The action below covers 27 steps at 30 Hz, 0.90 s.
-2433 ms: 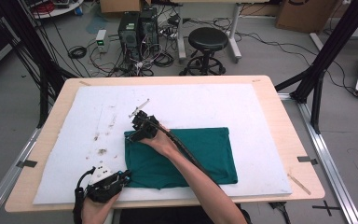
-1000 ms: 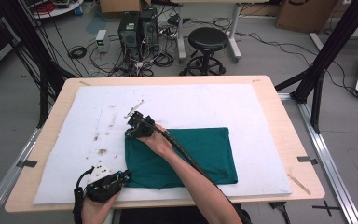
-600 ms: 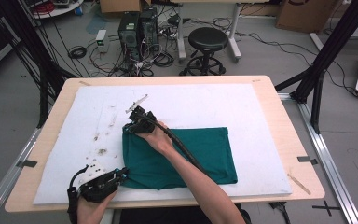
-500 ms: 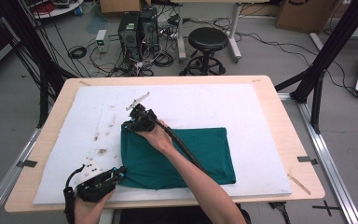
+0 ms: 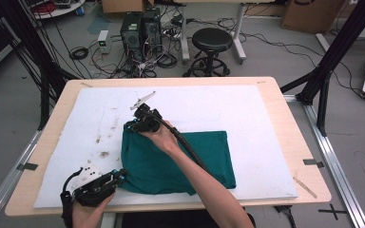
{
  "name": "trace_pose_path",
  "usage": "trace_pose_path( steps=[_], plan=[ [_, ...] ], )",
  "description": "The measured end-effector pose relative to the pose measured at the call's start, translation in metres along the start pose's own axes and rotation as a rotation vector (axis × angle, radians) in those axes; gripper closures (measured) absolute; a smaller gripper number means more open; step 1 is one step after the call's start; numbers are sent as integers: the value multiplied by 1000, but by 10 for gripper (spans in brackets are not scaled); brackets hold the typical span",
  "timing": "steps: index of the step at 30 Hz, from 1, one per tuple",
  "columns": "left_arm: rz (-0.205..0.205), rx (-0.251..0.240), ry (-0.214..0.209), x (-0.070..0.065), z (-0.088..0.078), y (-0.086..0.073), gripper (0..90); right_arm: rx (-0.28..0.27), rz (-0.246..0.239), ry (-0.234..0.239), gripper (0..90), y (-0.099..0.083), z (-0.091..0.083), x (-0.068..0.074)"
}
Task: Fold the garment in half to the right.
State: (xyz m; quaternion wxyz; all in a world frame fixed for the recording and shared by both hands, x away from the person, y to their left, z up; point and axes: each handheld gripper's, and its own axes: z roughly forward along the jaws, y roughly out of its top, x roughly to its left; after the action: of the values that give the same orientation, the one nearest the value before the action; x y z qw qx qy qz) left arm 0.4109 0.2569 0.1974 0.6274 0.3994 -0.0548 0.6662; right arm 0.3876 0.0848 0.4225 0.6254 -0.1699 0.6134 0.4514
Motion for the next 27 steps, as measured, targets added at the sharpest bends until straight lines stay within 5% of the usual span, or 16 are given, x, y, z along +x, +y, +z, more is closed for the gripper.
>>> trace_pose_path(
  steps=[14, 21, 27],
  plan=[
    [20, 9, -97, -23, 25, 11, 848, 10, -13, -13, 843, -17, -33, -10],
    [46, 18, -159, -40, 46, 24, 848, -2, 23, -27, 844, -36, -57, -22],
    [62, 24, -193, -54, 65, 34, 848, -6, 27, -69, 844, -49, -75, -29]
  ],
)
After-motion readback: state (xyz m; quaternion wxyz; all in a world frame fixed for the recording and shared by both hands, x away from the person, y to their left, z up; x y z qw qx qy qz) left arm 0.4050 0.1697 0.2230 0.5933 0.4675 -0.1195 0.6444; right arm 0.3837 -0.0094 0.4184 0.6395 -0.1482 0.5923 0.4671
